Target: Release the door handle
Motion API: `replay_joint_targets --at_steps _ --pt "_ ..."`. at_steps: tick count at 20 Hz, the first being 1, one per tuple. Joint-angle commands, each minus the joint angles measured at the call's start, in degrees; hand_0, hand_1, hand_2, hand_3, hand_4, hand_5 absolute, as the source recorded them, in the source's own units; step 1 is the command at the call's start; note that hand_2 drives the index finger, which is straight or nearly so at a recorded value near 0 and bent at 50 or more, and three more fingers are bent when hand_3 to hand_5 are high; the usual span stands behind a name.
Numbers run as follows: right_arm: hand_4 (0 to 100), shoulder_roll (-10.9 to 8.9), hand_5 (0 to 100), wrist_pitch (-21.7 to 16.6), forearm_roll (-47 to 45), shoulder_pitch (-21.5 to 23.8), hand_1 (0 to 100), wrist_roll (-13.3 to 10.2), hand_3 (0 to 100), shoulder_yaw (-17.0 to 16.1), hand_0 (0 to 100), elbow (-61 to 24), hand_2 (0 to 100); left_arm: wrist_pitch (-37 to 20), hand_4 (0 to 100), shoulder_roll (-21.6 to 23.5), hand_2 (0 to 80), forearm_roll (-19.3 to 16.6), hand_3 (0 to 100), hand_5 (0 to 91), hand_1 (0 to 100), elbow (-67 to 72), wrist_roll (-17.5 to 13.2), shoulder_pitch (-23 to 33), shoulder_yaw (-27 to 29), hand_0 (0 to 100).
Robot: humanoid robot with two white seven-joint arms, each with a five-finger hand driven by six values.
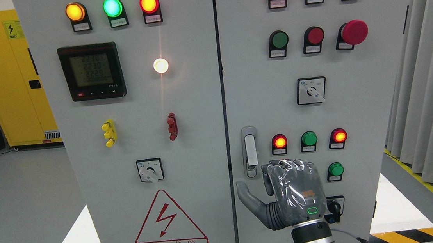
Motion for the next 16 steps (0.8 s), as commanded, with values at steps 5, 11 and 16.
replay_joint_targets --at_steps 5,11,16 --pt "100 0.26 100 1.66 -0.06 -3.4 33 0.06 100 -0.25 29 4.47 100 -0.02 0 0.0 0.0 0.0 0 0.0 56 -0.7 0.01 0.0 0.0 12" --pt "100 0.17 100 2.19 -0.23 -3.84 35 0.06 100 -0.87 31 4.38 100 -0.02 0 0.0 0.0 0.0 0 0.0 56 -0.7 0.01 0.0 0.0 12" --pt "100 0.17 100 2.19 -0.23 -4.19 36 0.15 100 -0.96 34 4.38 100 -0.02 0 0.0 0.0 0.0 0 0.0 56 -0.7 0.01 0.0 0.0 12"
